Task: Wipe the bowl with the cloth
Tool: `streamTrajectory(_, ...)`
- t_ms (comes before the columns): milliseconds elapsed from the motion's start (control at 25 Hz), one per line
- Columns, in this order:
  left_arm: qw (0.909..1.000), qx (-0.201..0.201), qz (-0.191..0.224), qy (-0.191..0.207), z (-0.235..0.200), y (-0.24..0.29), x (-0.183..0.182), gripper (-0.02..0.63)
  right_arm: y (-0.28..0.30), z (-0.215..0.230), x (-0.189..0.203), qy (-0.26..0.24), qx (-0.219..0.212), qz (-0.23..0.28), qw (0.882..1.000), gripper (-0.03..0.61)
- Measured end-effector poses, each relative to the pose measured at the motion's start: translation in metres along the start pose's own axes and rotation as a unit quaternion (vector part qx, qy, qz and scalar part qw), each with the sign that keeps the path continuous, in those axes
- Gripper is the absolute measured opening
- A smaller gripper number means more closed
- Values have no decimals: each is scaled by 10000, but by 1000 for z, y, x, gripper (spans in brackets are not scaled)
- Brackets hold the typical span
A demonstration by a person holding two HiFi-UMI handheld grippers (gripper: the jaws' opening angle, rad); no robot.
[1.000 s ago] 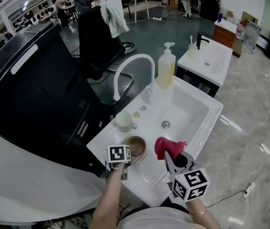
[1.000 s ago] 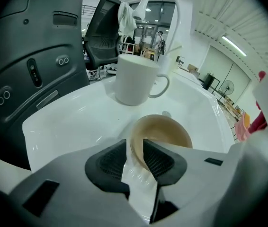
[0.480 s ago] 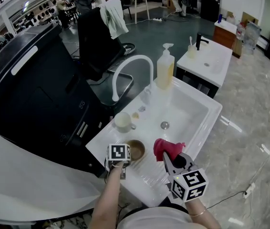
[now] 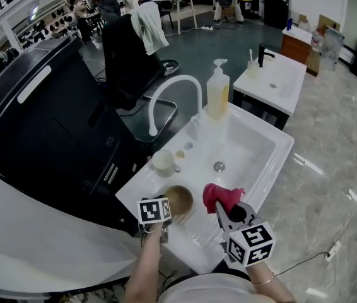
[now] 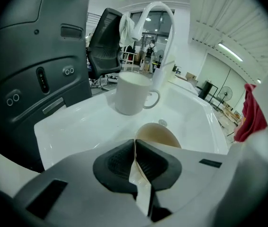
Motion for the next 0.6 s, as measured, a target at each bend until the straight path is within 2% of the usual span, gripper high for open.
streamTrajectory(240, 9977, 130, 654, -123, 9, -37, -23, 32, 1, -12, -9, -78, -231, 141, 9996, 34)
streamTrajectory(600, 9855, 348, 1659, -103, 30, -102, -62, 32, -4, -33, -39, -219, -604, 619, 9960, 34)
Point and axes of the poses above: the fingertips, and each gripper's own axes: y forward along the fingers, z to its right, x out of its underside, the point moved 3 cm from there along -y, backward along the fingers, and after that the axes turned 3 degrees about -x, right-handed, at the moved point
